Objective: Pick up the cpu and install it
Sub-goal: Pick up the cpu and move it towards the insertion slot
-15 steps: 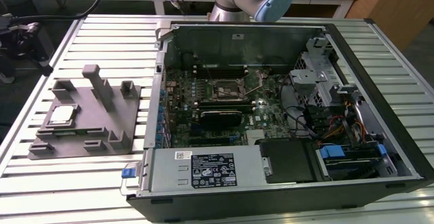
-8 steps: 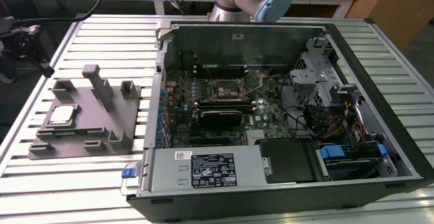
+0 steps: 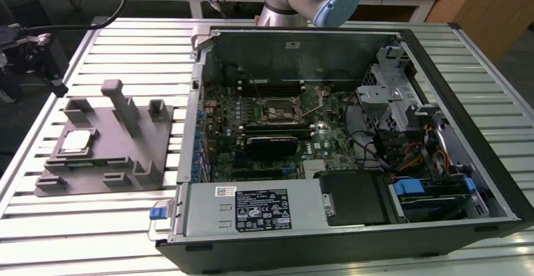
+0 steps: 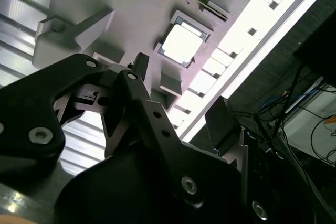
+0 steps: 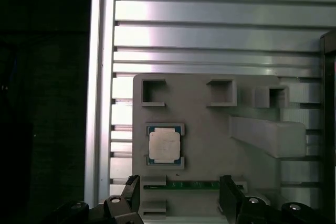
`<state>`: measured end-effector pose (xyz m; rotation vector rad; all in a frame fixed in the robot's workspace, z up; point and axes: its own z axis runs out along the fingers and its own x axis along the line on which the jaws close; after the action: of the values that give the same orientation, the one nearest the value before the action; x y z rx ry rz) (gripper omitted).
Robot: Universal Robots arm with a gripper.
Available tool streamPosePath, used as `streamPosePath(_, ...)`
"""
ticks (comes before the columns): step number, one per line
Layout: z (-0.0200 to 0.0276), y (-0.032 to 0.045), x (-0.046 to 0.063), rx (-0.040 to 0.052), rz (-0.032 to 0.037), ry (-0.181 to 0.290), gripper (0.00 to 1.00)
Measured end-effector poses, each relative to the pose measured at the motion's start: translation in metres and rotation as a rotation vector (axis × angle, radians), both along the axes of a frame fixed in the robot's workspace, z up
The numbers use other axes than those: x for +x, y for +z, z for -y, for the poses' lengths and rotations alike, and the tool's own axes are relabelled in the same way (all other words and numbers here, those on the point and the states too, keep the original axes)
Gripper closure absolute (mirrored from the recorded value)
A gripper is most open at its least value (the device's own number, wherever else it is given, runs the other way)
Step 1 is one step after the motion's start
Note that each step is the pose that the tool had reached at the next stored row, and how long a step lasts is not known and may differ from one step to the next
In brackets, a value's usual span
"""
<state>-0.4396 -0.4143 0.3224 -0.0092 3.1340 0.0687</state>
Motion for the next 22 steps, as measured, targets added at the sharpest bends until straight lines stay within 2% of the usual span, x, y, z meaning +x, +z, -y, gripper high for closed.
streamPosePath(7,0.0,-0.0042,0.0,0.0001,0.0001,0.0,0.29)
streamPosePath(14,0.001,-0.0135,0.0,0.0001,0.0001,0.008,0.29)
streamPosePath(22,0.0011,-0.0171,0.0,0.0001,0.0001,0.009,0.29)
